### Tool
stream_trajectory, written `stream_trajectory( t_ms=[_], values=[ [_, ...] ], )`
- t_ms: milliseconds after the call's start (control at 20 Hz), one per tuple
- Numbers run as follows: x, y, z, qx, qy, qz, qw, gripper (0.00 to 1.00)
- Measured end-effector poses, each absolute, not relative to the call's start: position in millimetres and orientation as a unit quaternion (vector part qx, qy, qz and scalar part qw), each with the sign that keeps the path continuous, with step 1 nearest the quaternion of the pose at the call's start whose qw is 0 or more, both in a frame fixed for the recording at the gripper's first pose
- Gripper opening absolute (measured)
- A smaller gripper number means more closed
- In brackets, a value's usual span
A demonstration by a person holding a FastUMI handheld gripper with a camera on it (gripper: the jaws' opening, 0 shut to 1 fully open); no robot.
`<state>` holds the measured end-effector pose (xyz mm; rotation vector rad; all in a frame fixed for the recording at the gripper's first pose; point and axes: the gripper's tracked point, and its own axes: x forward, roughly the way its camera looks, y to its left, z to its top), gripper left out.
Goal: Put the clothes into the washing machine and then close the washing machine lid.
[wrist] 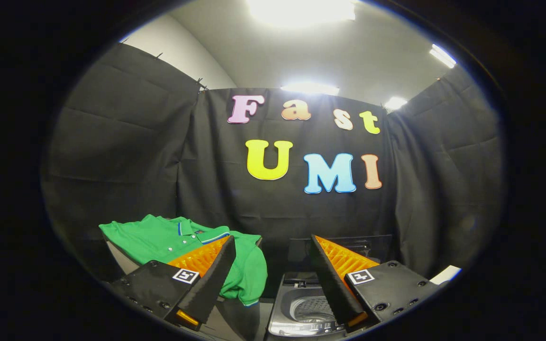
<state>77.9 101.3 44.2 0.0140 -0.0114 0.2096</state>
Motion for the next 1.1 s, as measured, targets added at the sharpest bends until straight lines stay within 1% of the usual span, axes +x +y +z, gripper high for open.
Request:
stream_trajectory(
  t_ms=[700,1100],
  values=[
    [114.9,176.6,77.9,0.019,-0.003,0.156,0.988,0.98],
    [134.8,228.7,65.7,0.013,0.041,0.194,0.980,0.98]
  ],
)
